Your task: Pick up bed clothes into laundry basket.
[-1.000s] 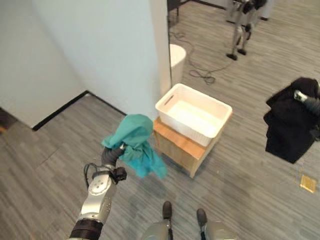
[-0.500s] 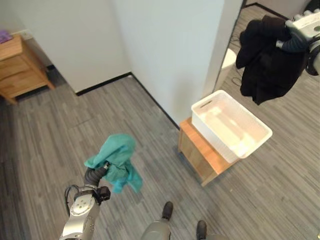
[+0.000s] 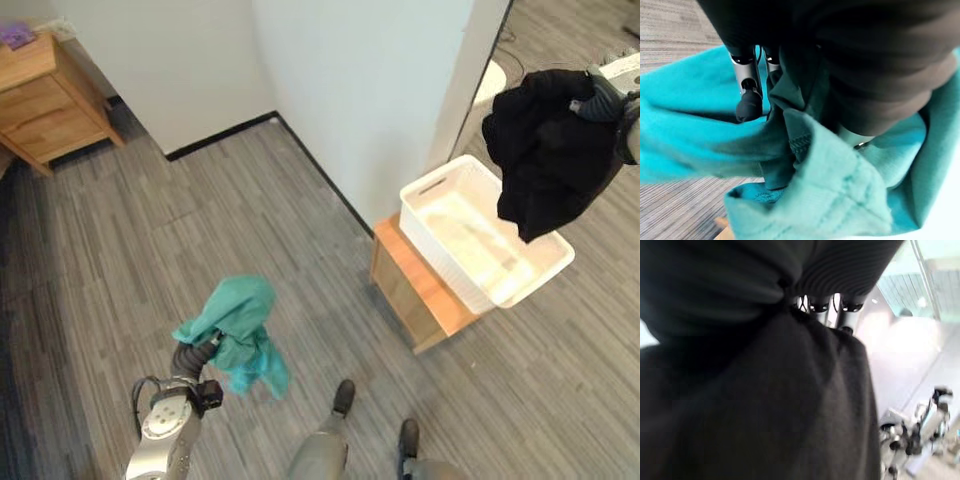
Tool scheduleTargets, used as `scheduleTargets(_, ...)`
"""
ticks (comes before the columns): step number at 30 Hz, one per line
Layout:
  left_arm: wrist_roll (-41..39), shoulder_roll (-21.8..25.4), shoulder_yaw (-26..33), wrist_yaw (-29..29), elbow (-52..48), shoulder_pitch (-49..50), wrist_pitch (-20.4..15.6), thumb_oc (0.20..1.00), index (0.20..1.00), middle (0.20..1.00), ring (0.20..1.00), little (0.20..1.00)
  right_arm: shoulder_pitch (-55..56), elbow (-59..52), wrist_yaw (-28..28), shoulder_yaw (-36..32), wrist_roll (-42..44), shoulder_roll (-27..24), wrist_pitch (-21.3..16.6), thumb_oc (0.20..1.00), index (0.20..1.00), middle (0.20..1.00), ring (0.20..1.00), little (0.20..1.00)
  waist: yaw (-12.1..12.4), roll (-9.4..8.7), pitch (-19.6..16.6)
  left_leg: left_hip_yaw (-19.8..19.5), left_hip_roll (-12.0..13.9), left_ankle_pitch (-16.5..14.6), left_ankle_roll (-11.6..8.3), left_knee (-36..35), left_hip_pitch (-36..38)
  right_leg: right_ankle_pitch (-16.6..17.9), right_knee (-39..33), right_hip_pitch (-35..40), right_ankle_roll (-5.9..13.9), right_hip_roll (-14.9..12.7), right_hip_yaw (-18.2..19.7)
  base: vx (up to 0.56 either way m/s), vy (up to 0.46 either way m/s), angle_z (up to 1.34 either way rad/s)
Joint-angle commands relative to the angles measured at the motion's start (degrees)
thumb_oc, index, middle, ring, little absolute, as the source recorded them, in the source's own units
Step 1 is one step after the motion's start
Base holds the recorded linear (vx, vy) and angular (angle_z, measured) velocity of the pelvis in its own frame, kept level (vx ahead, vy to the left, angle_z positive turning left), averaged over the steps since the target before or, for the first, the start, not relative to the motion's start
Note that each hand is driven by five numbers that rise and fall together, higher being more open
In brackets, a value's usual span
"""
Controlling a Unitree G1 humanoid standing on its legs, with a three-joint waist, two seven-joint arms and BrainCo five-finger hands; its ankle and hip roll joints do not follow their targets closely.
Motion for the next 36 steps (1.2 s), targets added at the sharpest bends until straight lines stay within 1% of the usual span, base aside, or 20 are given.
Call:
scheduleTargets(1,-4.9,1.61,1.15,0.72,-4.73,-5.61,-5.08,0.2,0.2,0.2,0.2,0.2,-6.52,0.43,-4.32,0.0,0.44,2.2,4.38,0.2,0.2,0.2,0.2,0.2,0.79,-2.56,1.73,3.06,1.09,-5.08,-1.89,0.19,3.48,2.17,0.78,-5.67,2.52,-3.26,0.78,-0.02,-0.01,-0.08)
scheduleTargets(2,-4.91,1.64,1.16,0.72,-4.72,-5.59,-5.08,0.2,0.2,0.2,0.2,0.2,-6.47,0.42,-4.33,-0.05,0.4,2.24,4.41,0.2,0.2,0.2,0.2,0.2,0.83,-2.6,1.66,3.11,1.1,-5.09,-1.89,0.19,3.43,2.19,0.78,-5.74,2.52,-3.25,0.84,-0.01,-0.021,-0.14)
scheduleTargets(3,-5.11,1.72,1.27,1.06,-4.89,-5.48,-5.04,0.2,0.2,0.2,0.2,0.2,-6.45,0.3,-4.23,-1.15,0.13,4.55,5.25,0.2,0.2,0.2,0.2,0.2,0.99,-1.89,1.69,3.51,1.1,-5.05,-1.91,0.19,2.93,2.34,0.72,-6.5,2.43,-3.16,1.42,-0.01,-0.015,-0.15)
scheduleTargets(5,-5.36,1.72,1.13,1.1,-4.92,-5.5,-5.03,0.2,0.2,0.2,0.2,0.2,-6.38,0.16,-3.91,-1.41,-0.92,6.43,5.57,0.2,0.2,0.2,0.2,0.2,1.12,-0.95,1.72,3.96,0.99,-4.99,-2.03,0.19,2.49,2.29,0.69,-6.98,2.4,-3.22,1.65,-0.01,-0.017,-0.15)
scheduleTargets(10,-6.01,0.98,0.28,1.19,-4.29,-6.23,-5.26,0.2,0.2,0.2,0.2,0.2,-5.91,0.41,-3.2,-1.33,-4.39,10.07,6.2,0.2,0.2,0.2,0.2,0.2,1.15,1.85,1.43,4.37,0.55,-4.69,-2.24,0.19,1.7,2.14,0.67,-8.0,2.21,-3.43,2.02,0.01,-0.005,-0.08)
scheduleTargets(11,-6.01,0.96,0.28,1.19,-4.26,-6.24,-5.28,0.2,0.2,0.2,0.2,0.2,-5.93,0.42,-3.19,-1.31,-4.42,10.09,6.22,0.2,0.2,0.2,0.2,0.2,1.15,1.88,1.41,4.38,0.56,-4.69,-2.24,0.19,1.67,2.15,0.67,-8.03,2.21,-3.42,2.03,0.0,0.0,0.0)
scheduleTargets(12,-6.34,0.51,0.04,1.32,-4.19,-6.22,-5.38,0.2,0.2,0.2,0.2,0.2,-5.02,0.76,-3.75,-2.47,-4.23,10.87,6.75,0.2,0.2,0.2,0.2,0.2,1.11,2.45,1.44,4.36,0.49,-4.6,-2.25,0.19,1.59,2.14,0.67,-8.22,2.16,-3.39,2.14,0.0,0.0,0.0)
scheduleTargets(13,-6.16,0.59,-0.28,1.42,-4.14,-6.57,-5.3,0.2,0.2,0.2,0.2,0.2,-5.16,0.43,-2.63,-1.51,-5.55,12.35,6.39,0.2,0.2,0.2,0.2,0.2,1.26,3.36,1.64,4.44,0.4,-4.43,-2.37,0.19,1.25,2.12,0.67,-8.53,2.13,-3.43,2.2,0.0,0.0,0.0)
scheduleTargets(14,-6.35,0.29,-0.44,1.45,-4.27,-6.64,-5.57,0.2,0.2,0.2,0.2,0.2,-5.36,0.64,-3.5,-1.56,-6.58,12.17,6.73,0.2,0.2,0.2,0.2,0.2,1.18,3.97,1.52,4.54,0.31,-4.29,-2.43,0.19,0.94,2.01,0.67,-8.72,2.07,-3.55,2.14,-0.02,-0.006,-0.05)
scheduleTargets(15,-6.34,0.28,-0.46,1.45,-4.26,-6.65,-5.58,0.2,0.2,0.2,0.2,0.2,-5.34,0.64,-3.52,-1.55,-6.59,12.17,6.73,0.2,0.2,0.2,0.2,0.2,1.18,3.99,1.45,4.53,0.31,-4.28,-2.43,0.19,0.88,2.01,0.67,-8.78,2.07,-3.55,2.12,0.0,-0.021,-0.03)
scheduleTargets(16,-6.83,-0.29,-0.73,1.75,-4.62,-6.81,-5.69,0.2,0.2,0.2,0.2,0.2,-4.59,0.81,-3.95,-2.44,-6.86,12.64,7.23,0.2,0.2,0.2,0.2,0.2,1.31,4.63,1.63,4.39,0.23,-4.19,-2.43,0.19,0.72,1.89,0.67,-8.85,2.07,-3.51,2.02,0.0,-0.034,-0.03)
scheduleTargets(19,-6.71,-0.83,-1.11,2.09,-3.76,-6.74,-5.6,0.2,0.2,0.2,0.2,0.2,-4.33,-0.4,-4.04,-2.96,-6.26,12.59,7.08,0.2,0.2,0.2,0.2,0.2,1.22,5.28,1.93,4.43,0.21,-4.0,-2.54,0.19,0.42,1.87,0.67,-9.02,2.01,-3.41,1.96,0.0,-0.011,0.0)
scheduleTargets(21,-6.65,-0.96,-1.15,2.27,-3.37,-6.91,-5.59,0.2,0.2,0.2,0.2,0.2,-4.35,-0.75,-3.74,-2.85,-6.44,12.71,7.15,0.2,0.2,0.2,0.2,0.2,1.19,5.36,1.97,4.47,0.21,-4.02,-2.57,0.19,0.39,1.8,0.67,-9.06,2.0,-3.35,2.07,0.0,0.0,0.0)
scheduleTargets(25,-7.17,-1.98,-2.3,2.47,-3.0,-7.68,-5.61,0.2,0.2,0.2,0.2,0.2,-4.1,-1.85,-2.08,-1.85,-8.3,15.29,7.47,0.2,0.2,0.2,0.2,0.2,0.59,6.01,2.11,4.98,0.23,-4.06,-2.68,0.19,0.32,1.56,0.67,-9.26,1.86,-3.19,2.48,0.0,0.0,0.0)
scheduleTargets(27,-7.23,-2.08,-2.77,2.48,-3.22,-7.89,-5.63,0.2,0.2,0.2,0.2,0.2,-4.13,-1.22,-2.1,-1.84,-8.64,15.82,7.77,0.2,0.2,0.2,0.2,0.2,0.54,6.19,2.14,5.05,0.21,-4.02,-2.68,0.19,0.27,1.55,0.67,-9.29,1.82,-3.21,2.51,-0.01,0.002,-0.02)
scheduleTargets(30,-7.74,-2.59,-4.0,2.63,-3.03,-8.95,-5.53,0.2,0.2,0.2,0.2,0.2,-3.54,1.95,-1.23,-2.34,-9.12,18.02,8.57,0.2,0.2,0.2,0.2,0.2,0.37,6.93,2.22,5.2,0.13,-4.06,-2.68,0.19,0.26,1.49,0.67,-9.29,1.86,-3.35,2.54,-0.01,0.012,-0.05)
scheduleTargets(31,-7.76,-2.66,-4.06,2.8,-2.73,-9.09,-5.55,0.2,0.2,0.2,0.2,0.2,-3.3,2.67,-1.27,-2.58,-8.79,18.29,8.6,1.0,1.0,1.0,1.0,1.0,0.28,7.14,2.22,5.15,0.1,-4.04,-2.69,0.19,0.32,1.52,0.67,-9.24,1.8,-3.38,2.62,0.0,0.0,0.0)
scheduleTargets(36,-7.42,-2.72,-3.92,2.84,-2.31,-9.2,-5.53,0.2,0.2,0.2,0.2,0.2,-4.03,4.22,-0.81,-2.2,-8.46,19.01,8.57,1.0,1.0,1.0,1.0,1.0,0.09,7.53,2.2,5.02,-0.02,-4.05,-2.69,0.19,0.48,1.49,0.67,-9.01,1.72,-3.42,2.94,0.0,0.0,0.0)
